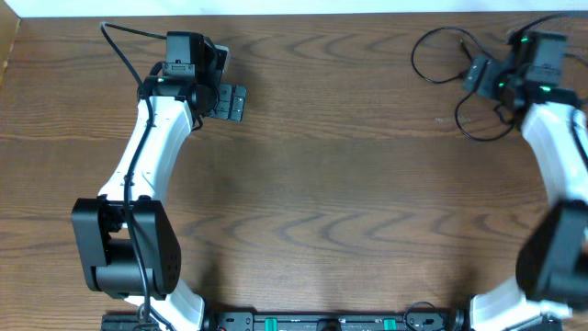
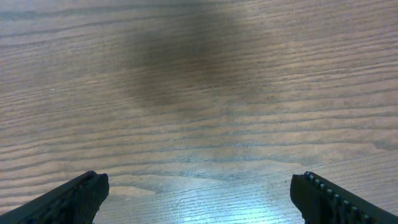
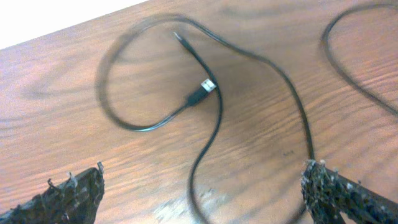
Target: Untangle cables
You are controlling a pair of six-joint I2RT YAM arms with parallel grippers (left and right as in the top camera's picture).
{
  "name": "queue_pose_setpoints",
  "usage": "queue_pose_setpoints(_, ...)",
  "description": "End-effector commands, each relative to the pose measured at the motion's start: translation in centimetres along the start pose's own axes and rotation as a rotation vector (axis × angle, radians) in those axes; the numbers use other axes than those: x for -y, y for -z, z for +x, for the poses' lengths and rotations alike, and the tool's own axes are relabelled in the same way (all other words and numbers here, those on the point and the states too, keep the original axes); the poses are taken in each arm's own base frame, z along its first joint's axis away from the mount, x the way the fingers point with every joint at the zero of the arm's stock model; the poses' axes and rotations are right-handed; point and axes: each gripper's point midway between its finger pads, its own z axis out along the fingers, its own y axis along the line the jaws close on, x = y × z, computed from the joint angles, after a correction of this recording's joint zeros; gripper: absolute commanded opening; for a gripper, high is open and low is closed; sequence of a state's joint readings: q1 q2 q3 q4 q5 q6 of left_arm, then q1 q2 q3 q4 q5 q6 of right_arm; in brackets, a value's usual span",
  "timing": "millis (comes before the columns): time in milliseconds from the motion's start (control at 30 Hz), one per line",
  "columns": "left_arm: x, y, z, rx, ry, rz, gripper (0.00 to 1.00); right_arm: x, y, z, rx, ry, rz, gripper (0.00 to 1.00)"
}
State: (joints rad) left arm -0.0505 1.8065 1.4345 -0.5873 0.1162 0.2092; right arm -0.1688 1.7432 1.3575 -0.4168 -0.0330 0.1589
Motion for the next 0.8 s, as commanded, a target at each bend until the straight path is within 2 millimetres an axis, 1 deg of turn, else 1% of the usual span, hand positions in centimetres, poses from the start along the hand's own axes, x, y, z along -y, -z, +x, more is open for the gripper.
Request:
queue_pose_setpoints(0,0.0,-0.2,0.5,-0.014,0.005,-0.006,0.98,-1.8,5.7,-1.7,0.056,0.018,-0.067,0.99)
queue_pose_setpoints(67,0.0,-0.2,0.5,-0.014,0.005,-0.006,0.98,-2.0,8.4,-2.4,0.092,0.021,-0.072,0.99)
queue_pose_setpoints(200,0.0,-0.2,0.5,-0.014,0.005,-0.006,0.98,-2.3,10.7,-3.4,0.146,0.023,-0.081,0.99)
queue_pose_setpoints(767,0.0,-0.2,0.5,-0.014,0.005,-0.006,0.98,-2.1,10.5,-2.5,0.111,0.022,-0.075,0.99)
